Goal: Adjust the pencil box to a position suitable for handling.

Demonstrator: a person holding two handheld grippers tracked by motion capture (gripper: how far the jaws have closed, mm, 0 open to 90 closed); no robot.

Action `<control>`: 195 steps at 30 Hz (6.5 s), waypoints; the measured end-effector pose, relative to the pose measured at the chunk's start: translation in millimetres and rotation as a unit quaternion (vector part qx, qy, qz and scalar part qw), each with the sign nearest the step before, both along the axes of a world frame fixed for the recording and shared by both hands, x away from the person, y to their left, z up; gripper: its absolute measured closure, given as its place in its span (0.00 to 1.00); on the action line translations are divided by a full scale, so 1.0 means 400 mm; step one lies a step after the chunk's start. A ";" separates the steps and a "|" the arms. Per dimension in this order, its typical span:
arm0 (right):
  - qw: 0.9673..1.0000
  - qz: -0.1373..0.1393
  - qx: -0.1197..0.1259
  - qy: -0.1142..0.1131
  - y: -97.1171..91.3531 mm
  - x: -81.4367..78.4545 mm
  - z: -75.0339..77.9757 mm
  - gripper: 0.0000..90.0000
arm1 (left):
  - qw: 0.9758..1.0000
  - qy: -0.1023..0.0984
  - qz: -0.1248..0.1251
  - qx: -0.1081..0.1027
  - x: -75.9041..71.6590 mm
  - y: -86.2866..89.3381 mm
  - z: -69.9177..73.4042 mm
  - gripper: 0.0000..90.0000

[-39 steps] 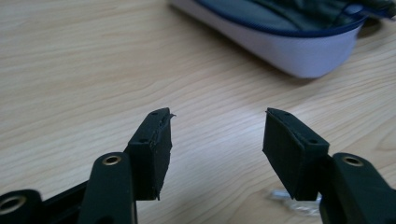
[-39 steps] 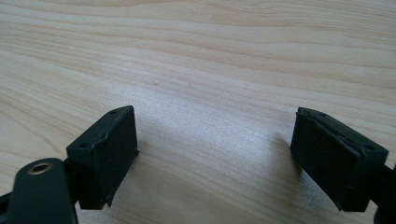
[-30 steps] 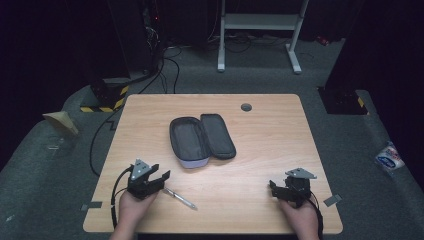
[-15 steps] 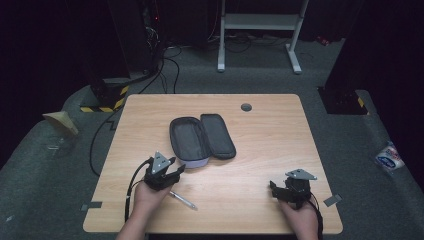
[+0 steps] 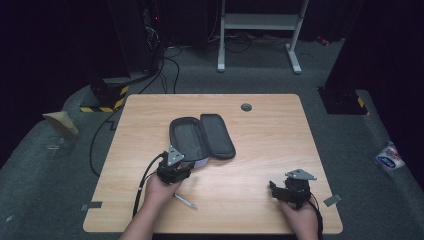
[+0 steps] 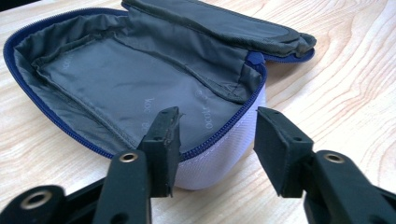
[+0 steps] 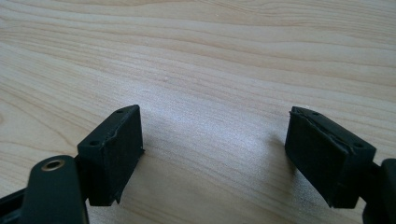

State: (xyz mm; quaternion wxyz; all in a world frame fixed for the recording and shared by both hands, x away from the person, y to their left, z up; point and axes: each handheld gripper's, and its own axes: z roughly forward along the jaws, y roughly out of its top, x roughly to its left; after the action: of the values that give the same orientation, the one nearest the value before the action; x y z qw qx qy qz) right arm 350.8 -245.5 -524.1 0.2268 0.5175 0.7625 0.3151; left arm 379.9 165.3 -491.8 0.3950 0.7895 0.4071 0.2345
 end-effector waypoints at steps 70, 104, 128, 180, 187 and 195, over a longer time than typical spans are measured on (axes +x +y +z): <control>0.995 0.055 0.070 -0.052 0.208 -0.021 0.070 0.44 | 0.993 0.030 0.110 -0.015 -0.075 0.258 -0.079 0.57; 0.998 0.020 0.027 -0.051 0.277 0.107 0.066 0.51 | 0.993 0.049 0.104 0.002 -0.062 0.250 -0.091 0.48; 0.994 0.059 0.081 -0.044 0.191 -0.033 0.057 0.44 | 0.999 -0.001 0.030 0.037 -0.092 0.090 -0.021 0.57; 0.999 0.027 0.015 -0.040 0.093 -0.001 0.027 0.41 | 0.998 0.007 0.055 -0.003 -0.082 0.104 -0.014 0.60; 1.000 0.005 0.001 -0.014 0.026 -0.013 0.010 0.42 | 0.997 0.032 0.072 -0.017 -0.152 0.149 -0.010 0.66; 1.000 0.018 -0.002 -0.016 0.025 -0.022 0.003 0.43 | 0.994 0.061 0.086 0.007 -0.238 0.179 -0.039 0.81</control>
State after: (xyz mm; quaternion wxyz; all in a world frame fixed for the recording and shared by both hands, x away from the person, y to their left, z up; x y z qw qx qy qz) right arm 341.9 -235.3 -522.7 0.2343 0.4978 0.7690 0.3256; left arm 284.5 237.1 -507.3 0.3427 0.7672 0.4947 0.2219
